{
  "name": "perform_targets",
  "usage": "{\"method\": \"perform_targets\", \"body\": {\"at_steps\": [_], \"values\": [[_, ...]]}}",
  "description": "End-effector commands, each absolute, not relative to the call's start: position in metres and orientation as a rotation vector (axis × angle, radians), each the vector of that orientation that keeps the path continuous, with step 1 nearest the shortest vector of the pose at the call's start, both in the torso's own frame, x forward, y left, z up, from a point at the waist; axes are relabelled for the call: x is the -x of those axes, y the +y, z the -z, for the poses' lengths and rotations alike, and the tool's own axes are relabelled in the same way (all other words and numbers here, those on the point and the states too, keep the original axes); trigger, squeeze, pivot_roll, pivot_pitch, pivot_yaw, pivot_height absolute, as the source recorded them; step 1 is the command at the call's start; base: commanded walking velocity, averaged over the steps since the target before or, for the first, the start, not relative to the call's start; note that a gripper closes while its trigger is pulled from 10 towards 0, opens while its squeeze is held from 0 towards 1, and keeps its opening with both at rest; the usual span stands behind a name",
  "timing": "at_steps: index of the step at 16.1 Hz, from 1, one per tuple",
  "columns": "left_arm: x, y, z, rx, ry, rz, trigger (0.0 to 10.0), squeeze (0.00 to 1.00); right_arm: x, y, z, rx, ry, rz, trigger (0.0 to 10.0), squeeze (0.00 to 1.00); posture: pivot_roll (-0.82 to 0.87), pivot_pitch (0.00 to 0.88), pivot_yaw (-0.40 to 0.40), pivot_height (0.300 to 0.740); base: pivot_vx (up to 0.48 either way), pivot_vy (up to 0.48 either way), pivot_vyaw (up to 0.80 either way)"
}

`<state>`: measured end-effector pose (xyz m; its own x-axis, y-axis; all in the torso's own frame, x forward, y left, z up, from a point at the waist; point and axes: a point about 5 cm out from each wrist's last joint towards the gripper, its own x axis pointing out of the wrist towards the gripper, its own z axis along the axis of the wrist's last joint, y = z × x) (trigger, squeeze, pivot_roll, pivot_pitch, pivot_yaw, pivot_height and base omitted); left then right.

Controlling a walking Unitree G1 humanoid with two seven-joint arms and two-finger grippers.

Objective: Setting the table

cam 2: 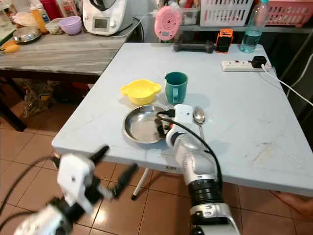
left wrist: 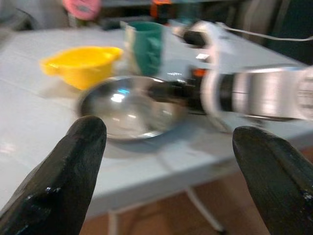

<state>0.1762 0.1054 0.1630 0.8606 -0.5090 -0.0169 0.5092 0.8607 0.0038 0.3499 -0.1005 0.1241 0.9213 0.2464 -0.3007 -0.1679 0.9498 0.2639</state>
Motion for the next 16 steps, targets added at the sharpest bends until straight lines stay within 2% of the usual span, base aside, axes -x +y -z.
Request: {"method": "perform_targets", "body": {"at_steps": [1,3,4,6,8,10,16], "values": [[-0.191,0.117,-0.158,-0.066,0.008,0.447,10.0,0.00,-0.349,-0.100,-0.126,-0.217,0.330,-0.224,0.0,0.00,-0.08,0.065,0.063,0.740,0.000,0.000,0.00],[-0.203,0.121,-0.158,-0.065,0.001,0.423,10.0,0.00,-0.348,-0.105,-0.124,-0.212,0.333,-0.218,0.0,0.00,-0.09,0.065,0.057,0.740,0.000,0.000,0.00],[-0.233,0.140,-0.138,-0.080,0.027,0.384,10.0,0.00,-0.346,-0.110,-0.123,-0.206,0.331,-0.211,0.0,0.00,-0.09,0.065,0.057,0.740,0.000,0.000,0.00],[-0.249,0.160,-0.116,-0.112,0.062,0.379,10.0,0.00,-0.342,-0.118,-0.121,-0.190,0.339,-0.194,0.0,0.00,-0.11,0.059,0.055,0.740,0.000,0.000,0.00],[-0.251,0.163,-0.107,-0.129,0.073,0.398,10.0,0.00,-0.339,-0.123,-0.121,-0.177,0.342,-0.178,0.0,0.00,-0.12,0.059,0.054,0.740,0.000,0.000,0.00],[-0.249,0.160,-0.092,-0.129,0.101,0.492,10.0,0.00,-0.335,-0.128,-0.117,-0.179,0.354,-0.165,0.0,0.00,-0.13,0.059,0.056,0.740,0.000,0.000,0.00],[-0.249,0.157,-0.082,-0.102,0.065,0.693,10.0,0.00,-0.340,-0.124,-0.119,-0.201,0.359,-0.179,0.0,0.00,-0.14,0.059,0.061,0.740,0.000,0.000,0.00]]}}
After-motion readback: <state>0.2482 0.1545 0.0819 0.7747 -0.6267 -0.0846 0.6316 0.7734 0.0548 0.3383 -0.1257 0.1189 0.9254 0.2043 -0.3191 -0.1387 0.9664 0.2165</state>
